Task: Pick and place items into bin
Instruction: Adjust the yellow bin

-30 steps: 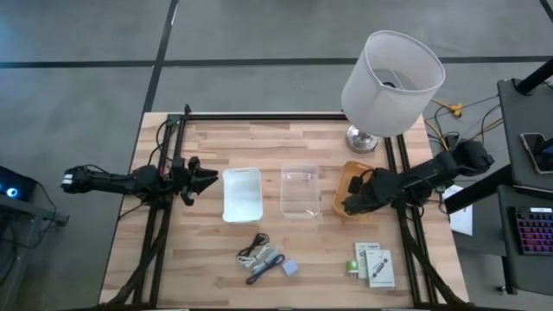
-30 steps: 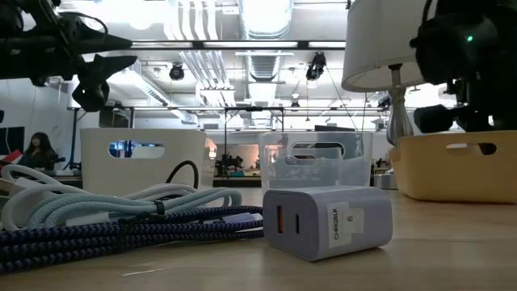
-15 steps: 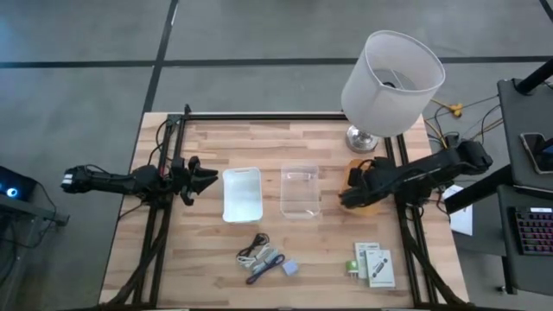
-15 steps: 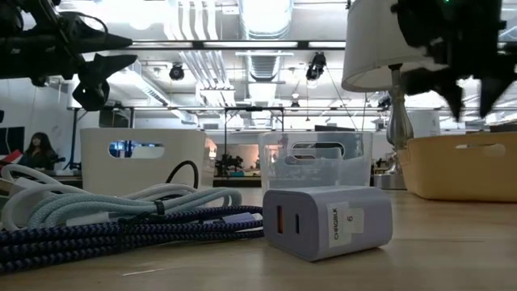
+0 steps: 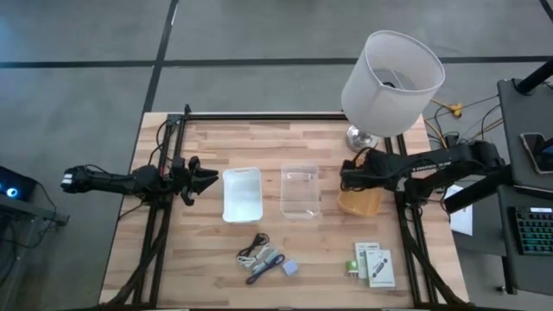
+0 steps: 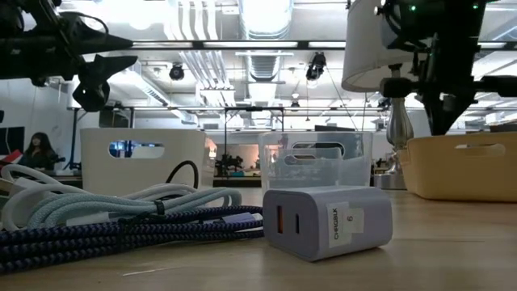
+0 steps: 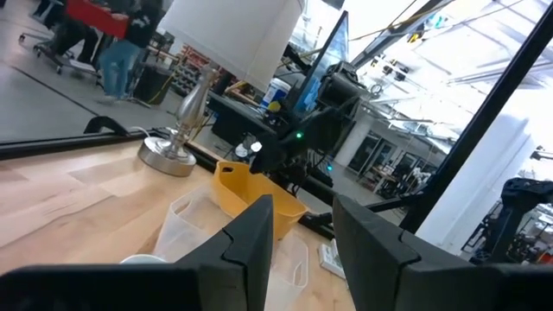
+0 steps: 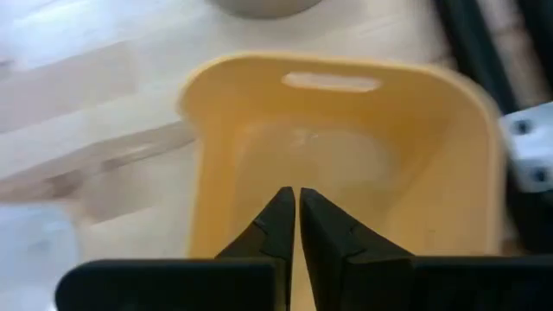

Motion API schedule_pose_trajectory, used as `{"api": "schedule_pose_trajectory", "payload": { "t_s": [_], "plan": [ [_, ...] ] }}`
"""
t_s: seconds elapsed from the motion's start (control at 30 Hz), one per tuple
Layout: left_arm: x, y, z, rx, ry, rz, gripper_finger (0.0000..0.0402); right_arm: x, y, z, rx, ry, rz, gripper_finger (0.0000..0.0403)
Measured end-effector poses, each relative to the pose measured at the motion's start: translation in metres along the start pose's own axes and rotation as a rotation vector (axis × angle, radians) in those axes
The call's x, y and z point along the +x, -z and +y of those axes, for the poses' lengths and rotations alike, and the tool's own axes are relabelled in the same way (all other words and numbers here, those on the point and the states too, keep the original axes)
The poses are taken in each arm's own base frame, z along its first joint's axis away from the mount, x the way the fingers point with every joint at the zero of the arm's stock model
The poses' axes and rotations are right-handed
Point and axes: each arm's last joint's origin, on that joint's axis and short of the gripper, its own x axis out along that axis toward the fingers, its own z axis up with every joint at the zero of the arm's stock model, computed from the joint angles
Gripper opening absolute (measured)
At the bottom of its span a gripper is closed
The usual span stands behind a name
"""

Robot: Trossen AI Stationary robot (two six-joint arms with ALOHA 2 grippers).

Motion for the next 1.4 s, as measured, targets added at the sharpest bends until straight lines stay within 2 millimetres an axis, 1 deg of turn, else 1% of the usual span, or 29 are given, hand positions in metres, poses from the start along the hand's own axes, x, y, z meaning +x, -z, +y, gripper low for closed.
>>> {"api": "schedule_pose_trajectory", "payload": {
  "t_s": [0.23,0.4,0.5,0.6,0.7,0.8,0.9,1.03,1.1,1.2,1.3,1.4],
  "plan": [
    [0.0,0.001,0.0,0.002,-0.003,0.005,0.0106,0.027,0.012,0.016,-0.113,0.111,-0.054,0.0009],
    [0.0,0.001,0.0,0.002,-0.003,0.005,0.0106,0.037,0.015,0.028,-0.145,0.142,-0.12,0.0009],
    [0.0,0.001,0.0,0.001,-0.002,0.005,0.0106,0.047,0.016,0.039,-0.201,0.109,-0.119,0.0009],
    [0.0,0.001,0.0,0.001,-0.003,0.004,0.0106,0.057,0.017,0.052,-0.259,0.051,-0.067,0.0009],
    [0.0,0.001,0.0,0.001,-0.003,0.004,0.0106,0.056,0.019,0.061,-0.302,0.007,-0.053,0.0009],
    [0.0,0.001,0.0,0.001,-0.003,0.005,0.0106,0.043,0.016,0.058,-0.286,0.077,-0.104,0.0009],
    [0.0,0.001,0.0,0.001,-0.003,0.005,0.0106,0.022,0.015,0.053,-0.292,0.102,-0.153,0.0009],
    [0.001,0.001,0.0,0.003,-0.005,0.008,0.0106,0.001,0.015,0.049,-0.41,0.067,-0.088,0.0009],
    [0.001,0.001,0.0,0.002,-0.004,0.008,0.0106,-0.016,0.018,0.045,-0.456,0.008,-0.043,0.0009],
    [0.0,0.001,0.0,0.001,-0.003,0.004,0.0106,-0.049,0.031,0.037,-0.633,-0.129,0.053,0.0009],
    [0.0,0.001,0.0,0.001,-0.003,0.005,0.0106,-0.076,0.049,0.026,-0.781,-0.225,0.17,0.0014],
    [0.0,0.001,0.0,0.001,-0.004,0.006,0.0106,-0.097,0.072,0.016,-0.889,-0.26,0.343,0.0041]
  ]
}}
